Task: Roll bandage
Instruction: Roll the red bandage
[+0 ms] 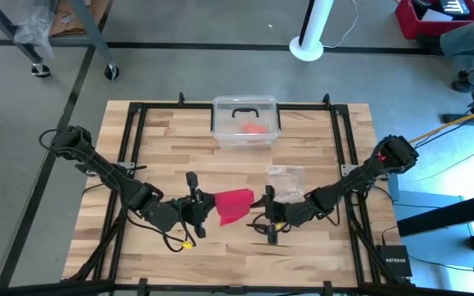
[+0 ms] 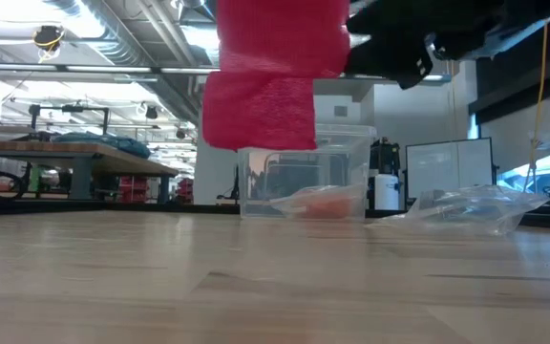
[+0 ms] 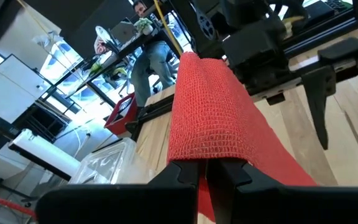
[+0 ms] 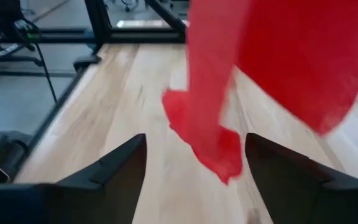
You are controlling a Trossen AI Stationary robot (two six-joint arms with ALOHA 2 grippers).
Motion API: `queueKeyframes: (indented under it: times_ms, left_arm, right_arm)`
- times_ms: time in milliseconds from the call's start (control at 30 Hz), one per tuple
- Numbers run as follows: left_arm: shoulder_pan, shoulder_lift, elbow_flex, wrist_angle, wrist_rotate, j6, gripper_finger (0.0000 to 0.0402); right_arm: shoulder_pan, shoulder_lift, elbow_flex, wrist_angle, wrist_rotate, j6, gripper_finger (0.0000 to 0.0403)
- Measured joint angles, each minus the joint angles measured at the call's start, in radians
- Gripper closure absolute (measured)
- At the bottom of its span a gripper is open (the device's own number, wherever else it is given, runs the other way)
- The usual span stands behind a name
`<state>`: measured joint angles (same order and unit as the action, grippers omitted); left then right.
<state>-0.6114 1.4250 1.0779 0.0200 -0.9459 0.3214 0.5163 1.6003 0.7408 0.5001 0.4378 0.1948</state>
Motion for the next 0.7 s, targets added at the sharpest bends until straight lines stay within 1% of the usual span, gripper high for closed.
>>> queueKeyframes:
  times_ms: [67,167,267,367,433,467,500,567,633,700]
  left_arm:
    - [0.000,0.000,0.000,0.000,0.000,0.000,0.0398]
    - [0.000,0.000,0.000,0.000,0.000,0.000,0.0398]
    - [0.000,0.000,0.000,0.000,0.000,0.000,0.0398]
    - [0.001,0.000,0.000,0.001,0.000,-0.001,0.0398]
    - [0.004,0.000,0.000,0.000,0.000,-0.007,0.0398]
    - [0.004,0.000,0.000,0.000,0.000,-0.009,0.0398]
    - [0.004,0.000,0.000,-0.001,0.000,-0.009,0.0398]
    - [0.005,0.000,0.000,-0.006,0.000,-0.009,0.0398]
    - [0.005,0.000,0.000,-0.011,0.000,-0.012,0.0398]
    - [0.005,0.000,0.000,-0.010,0.000,-0.015,0.0398]
  right_arm:
    - [0.000,0.001,0.012,0.006,-0.012,-0.017,0.0153]
    - [0.000,0.001,0.024,0.009,-0.012,-0.047,0.0198]
    - [0.000,0.001,0.027,0.012,-0.004,-0.057,0.0259]
    - [0.000,0.001,0.027,0.015,-0.005,-0.072,0.0327]
    - [0.002,0.001,0.027,0.039,-0.024,-0.096,0.0375]
    - [0.013,-0.003,0.027,0.056,-0.034,-0.118,0.0388]
    - [0.026,-0.008,0.027,0.077,-0.036,-0.147,0.0393]
    - [0.061,-0.030,0.049,0.096,-0.030,-0.201,0.0385]
    - [0.101,-0.064,0.095,0.094,-0.013,-0.273,0.0381]
    - [0.137,-0.094,0.153,0.091,0.015,-0.375,0.0388]
